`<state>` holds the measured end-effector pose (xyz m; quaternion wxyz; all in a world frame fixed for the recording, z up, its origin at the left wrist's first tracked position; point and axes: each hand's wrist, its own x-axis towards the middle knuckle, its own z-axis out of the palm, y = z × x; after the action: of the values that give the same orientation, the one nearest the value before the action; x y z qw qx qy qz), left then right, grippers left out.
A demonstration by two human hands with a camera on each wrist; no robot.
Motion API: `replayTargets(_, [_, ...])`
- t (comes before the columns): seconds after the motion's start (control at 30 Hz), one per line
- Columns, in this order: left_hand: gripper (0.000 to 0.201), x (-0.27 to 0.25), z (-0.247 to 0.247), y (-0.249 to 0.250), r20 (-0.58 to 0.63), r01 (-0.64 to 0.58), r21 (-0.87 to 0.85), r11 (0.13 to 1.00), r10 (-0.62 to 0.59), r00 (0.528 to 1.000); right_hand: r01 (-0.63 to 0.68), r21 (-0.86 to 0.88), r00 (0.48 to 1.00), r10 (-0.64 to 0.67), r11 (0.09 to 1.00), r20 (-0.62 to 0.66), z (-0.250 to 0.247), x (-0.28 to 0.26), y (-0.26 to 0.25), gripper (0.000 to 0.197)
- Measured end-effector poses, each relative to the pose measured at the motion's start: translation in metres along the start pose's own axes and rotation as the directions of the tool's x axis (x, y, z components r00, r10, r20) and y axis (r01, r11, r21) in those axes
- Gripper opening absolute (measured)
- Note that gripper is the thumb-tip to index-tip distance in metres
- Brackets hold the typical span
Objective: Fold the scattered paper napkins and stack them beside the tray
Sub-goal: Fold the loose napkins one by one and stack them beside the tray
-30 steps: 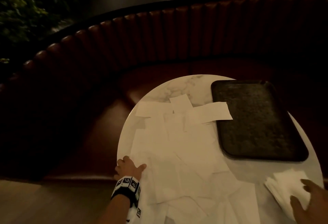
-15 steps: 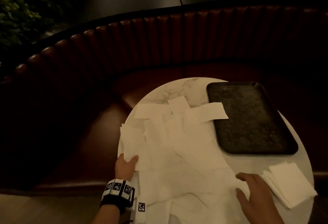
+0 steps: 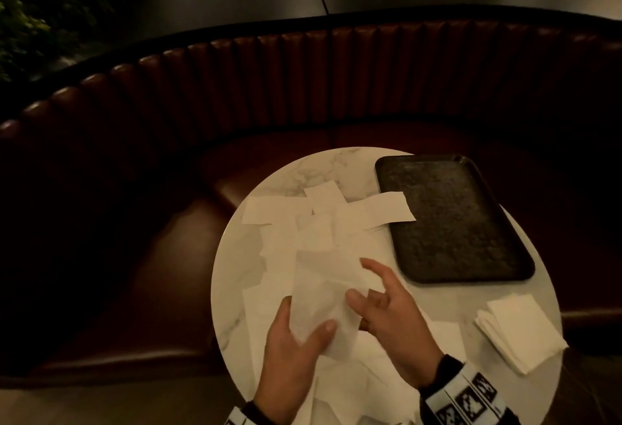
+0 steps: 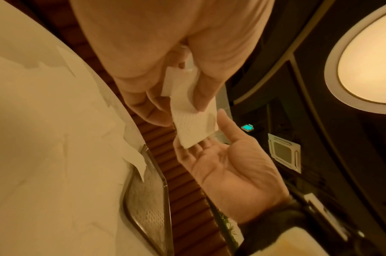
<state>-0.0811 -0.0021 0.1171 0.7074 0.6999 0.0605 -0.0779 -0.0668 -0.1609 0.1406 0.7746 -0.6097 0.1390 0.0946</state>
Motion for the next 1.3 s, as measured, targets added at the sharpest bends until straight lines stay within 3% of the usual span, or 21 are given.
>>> replayTargets(0.13, [0.053,-0.012,0.009,0.008,0.077,0.061,0.010,0.998,-0.062,0.995,0.172,-0.135,0.982,-0.181,0.976,-0.060,-0.011,-0.019,-0.009,0.064])
replayTargets(0.2, [0.070,-0.012,0.007,0.012,0.107,0.084,-0.079,0.993,-0.075,0.991,0.211,-0.209,0.974,-0.223,0.955,-0.037,-0.016,-0.027,-0.010,0.056])
replayTargets(0.3, [0.084,-0.007,-0.003,0.020,0.144,-0.016,-0.081,0.997,0.028,0.989,0.208,-0.259,0.972,-0.230,0.943,-0.055,-0.024,-0.031,-0.009,0.038])
replayTargets(0.37, [0.074,-0.002,-0.006,0.025,0.159,-0.119,0.029,0.993,0.113,0.981,0.190,-0.255,0.973,-0.216,0.948,-0.078,-0.029,-0.031,-0.006,0.033])
replayTargets(0.43, [0.049,0.002,-0.004,0.030,0.184,-0.221,0.145,0.964,0.193,0.964,0.191,-0.287,0.970,-0.225,0.939,-0.089,-0.032,-0.032,-0.006,0.031])
replayTargets(0.5, [0.035,0.004,0.000,0.032,0.179,-0.261,0.200,0.945,0.226,0.958,0.186,-0.309,0.970,-0.224,0.933,-0.093,-0.034,-0.033,-0.006,0.029])
replayTargets(0.7, [0.034,0.011,0.007,0.034,0.095,-0.241,0.275,0.931,0.223,0.970,0.156,-0.339,0.978,-0.193,0.928,-0.079,-0.041,-0.032,-0.007,0.026])
replayTargets(0.83, [0.024,0.011,0.008,0.033,0.150,-0.370,0.439,0.819,0.339,0.929,0.123,-0.381,0.984,-0.162,0.917,-0.074,-0.044,-0.033,-0.006,0.022])
replayTargets(0.97, [0.014,0.010,0.008,0.033,0.198,-0.403,0.512,0.759,0.353,0.915,0.132,-0.395,0.978,-0.185,0.909,-0.100,-0.043,-0.035,-0.007,0.019])
replayTargets(1.07, [0.013,0.009,0.009,0.032,0.228,-0.417,0.568,0.709,0.352,0.908,0.162,-0.530,0.960,-0.258,0.833,-0.111,-0.042,-0.037,-0.008,0.016])
replayTargets(1.17, [0.014,0.008,0.008,0.032,0.234,-0.401,0.584,0.706,0.326,0.916,0.199,-0.715,0.918,-0.383,0.671,-0.104,-0.043,-0.041,-0.009,0.018])
replayTargets(1.3, [0.010,0.005,0.009,0.034,0.295,-0.408,0.645,0.647,0.282,0.913,0.276,-0.843,0.919,-0.385,0.462,0.090,-0.031,-0.040,-0.022,0.024])
